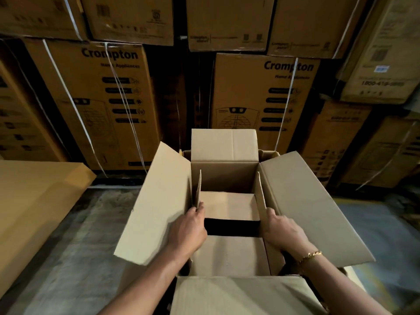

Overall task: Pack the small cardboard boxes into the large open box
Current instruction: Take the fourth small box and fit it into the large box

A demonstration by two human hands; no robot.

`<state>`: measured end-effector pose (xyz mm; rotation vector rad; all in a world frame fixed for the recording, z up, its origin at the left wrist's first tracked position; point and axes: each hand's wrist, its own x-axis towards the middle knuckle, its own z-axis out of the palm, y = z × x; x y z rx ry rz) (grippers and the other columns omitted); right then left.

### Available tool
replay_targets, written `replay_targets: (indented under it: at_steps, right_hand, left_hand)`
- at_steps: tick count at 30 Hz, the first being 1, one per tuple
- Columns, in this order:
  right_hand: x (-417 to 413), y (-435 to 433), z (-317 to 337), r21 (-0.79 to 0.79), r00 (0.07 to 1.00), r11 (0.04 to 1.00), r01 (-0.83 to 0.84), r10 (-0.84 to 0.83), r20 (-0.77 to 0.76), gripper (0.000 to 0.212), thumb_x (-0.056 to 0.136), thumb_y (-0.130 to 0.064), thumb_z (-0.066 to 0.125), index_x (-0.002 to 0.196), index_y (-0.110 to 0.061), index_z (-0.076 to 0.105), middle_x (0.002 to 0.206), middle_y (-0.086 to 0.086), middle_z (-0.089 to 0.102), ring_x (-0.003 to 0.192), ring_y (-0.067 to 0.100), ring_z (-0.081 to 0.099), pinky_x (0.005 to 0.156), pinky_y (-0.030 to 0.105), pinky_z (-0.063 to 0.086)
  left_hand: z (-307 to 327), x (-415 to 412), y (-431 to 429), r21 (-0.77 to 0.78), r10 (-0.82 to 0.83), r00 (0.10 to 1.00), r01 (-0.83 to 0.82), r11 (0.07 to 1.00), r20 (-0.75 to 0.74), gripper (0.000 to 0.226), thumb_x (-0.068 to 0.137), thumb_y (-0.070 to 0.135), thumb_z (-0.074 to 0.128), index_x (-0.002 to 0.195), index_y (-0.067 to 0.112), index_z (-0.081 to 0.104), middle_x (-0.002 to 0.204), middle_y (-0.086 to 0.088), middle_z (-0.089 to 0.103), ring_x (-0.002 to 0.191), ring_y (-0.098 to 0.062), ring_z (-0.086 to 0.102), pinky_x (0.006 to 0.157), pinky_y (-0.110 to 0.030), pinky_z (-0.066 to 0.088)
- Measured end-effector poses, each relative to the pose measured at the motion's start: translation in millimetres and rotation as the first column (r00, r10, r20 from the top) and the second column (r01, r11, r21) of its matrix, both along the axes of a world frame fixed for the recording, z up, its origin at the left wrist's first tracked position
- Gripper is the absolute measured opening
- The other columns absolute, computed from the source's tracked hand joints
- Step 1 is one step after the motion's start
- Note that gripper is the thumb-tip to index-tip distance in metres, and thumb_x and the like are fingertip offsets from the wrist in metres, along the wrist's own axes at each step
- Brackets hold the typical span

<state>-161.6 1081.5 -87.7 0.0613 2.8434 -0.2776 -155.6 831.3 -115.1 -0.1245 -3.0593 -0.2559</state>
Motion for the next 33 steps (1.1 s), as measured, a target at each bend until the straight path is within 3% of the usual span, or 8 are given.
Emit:
replay_targets:
  at_steps: [6, 10, 13, 17, 19, 24, 30, 33]
  right_hand:
    - [-25, 23, 31, -0.003, 0.993, 0.999, -0.043, 0.042, -0.113, 0.048, 0.097, -0.017, 0.047, 0.143, -0.011, 0.033, 0.108, 0.015, 0.065, 0.099, 0.034, 0.066, 0.081, 0.043, 0.056]
    - [-21, 14, 9, 0.107, 0.983, 0.985, -0.132, 0.143, -0.111, 0.055, 0.098, -0.017, 0.05, 0.149, -0.01, 0.033, 0.113, 0.011, 0.068, 0.101, 0.031, 0.068, 0.083, 0.043, 0.06]
    - [-24, 6, -3, 0.263, 0.963, 0.943, -0.205, 0.242, -0.118, 0.066, 0.099, -0.015, 0.048, 0.157, -0.004, 0.019, 0.135, 0.01, 0.059, 0.12, 0.029, 0.06, 0.088, 0.04, 0.054]
    - [-31, 4, 0, 0.642, 0.905, 0.733, -0.224, 0.401, -0.141, 0.068, 0.1, -0.03, 0.048, 0.158, -0.008, 0.02, 0.163, 0.018, 0.02, 0.144, 0.034, 0.028, 0.108, 0.042, 0.037]
    - [-35, -3, -5, 0.729, 0.874, 0.626, -0.275, 0.48, -0.082, 0.061, 0.103, -0.029, 0.041, 0.158, -0.009, 0.023, 0.166, 0.021, 0.008, 0.151, 0.04, 0.013, 0.119, 0.048, 0.022]
    - [-33, -29, -32, 0.679, 0.821, 0.545, -0.491, 0.551, 0.152, 0.033, 0.1, -0.029, 0.049, 0.128, -0.024, 0.064, 0.129, 0.001, 0.066, 0.123, 0.023, 0.057, 0.104, 0.037, 0.039]
    - [-36, -24, -14, 0.425, 0.856, 0.751, -0.505, 0.497, 0.14, 0.037, 0.089, -0.027, 0.048, 0.124, -0.024, 0.061, 0.121, 0.003, 0.069, 0.113, 0.024, 0.064, 0.094, 0.036, 0.04]
    - [-31, -19, -15, 0.462, 0.862, 0.737, -0.493, 0.485, 0.145, 0.039, 0.09, -0.027, 0.047, 0.126, -0.022, 0.06, 0.122, 0.004, 0.069, 0.114, 0.025, 0.065, 0.091, 0.036, 0.045]
  left_hand:
    - [19, -15, -18, 0.053, 0.083, 0.995, -0.086, 0.995, 0.057, 0.066, 0.089, 0.01, 0.045, 0.154, 0.018, 0.036, 0.138, -0.005, 0.059, 0.118, -0.03, 0.06, 0.091, -0.045, 0.054]
    - [6, 5, 0, -0.298, 0.047, 0.995, -0.07, 0.952, -0.082, 0.041, 0.086, 0.021, 0.051, 0.125, 0.015, 0.061, 0.115, -0.008, 0.066, 0.105, -0.028, 0.054, 0.084, -0.041, 0.048]
    - [6, 8, -1, -0.415, 0.028, 0.993, -0.073, 0.907, -0.113, 0.034, 0.084, 0.025, 0.054, 0.116, 0.019, 0.065, 0.115, -0.009, 0.061, 0.105, -0.028, 0.048, 0.084, -0.045, 0.035]
    - [16, 4, -6, -0.463, -0.017, 0.991, -0.046, 0.885, -0.129, 0.031, 0.087, 0.019, 0.056, 0.116, 0.018, 0.067, 0.118, -0.009, 0.061, 0.108, -0.028, 0.051, 0.087, -0.044, 0.039]
    - [21, 3, -4, -0.476, -0.019, 0.992, -0.044, 0.878, -0.127, 0.03, 0.089, 0.019, 0.057, 0.117, 0.016, 0.065, 0.121, -0.01, 0.059, 0.111, -0.029, 0.05, 0.088, -0.044, 0.039]
    - [13, 4, -9, -0.541, -0.013, 0.994, -0.046, 0.84, -0.106, 0.036, 0.091, 0.024, 0.053, 0.123, 0.012, 0.062, 0.145, -0.017, 0.042, 0.12, -0.032, 0.044, 0.092, -0.046, 0.036]
    - [7, 13, -1, -0.442, -0.091, 0.992, 0.042, 0.896, -0.089, 0.039, 0.083, 0.016, 0.056, 0.12, 0.016, 0.067, 0.153, -0.016, 0.039, 0.134, -0.034, 0.037, 0.103, -0.047, 0.034]
    - [1, 20, 7, -0.47, -0.098, 0.995, 0.076, 0.879, -0.022, 0.041, 0.083, 0.013, 0.054, 0.121, 0.013, 0.067, 0.155, -0.018, 0.037, 0.145, -0.039, 0.025, 0.114, -0.052, 0.027]
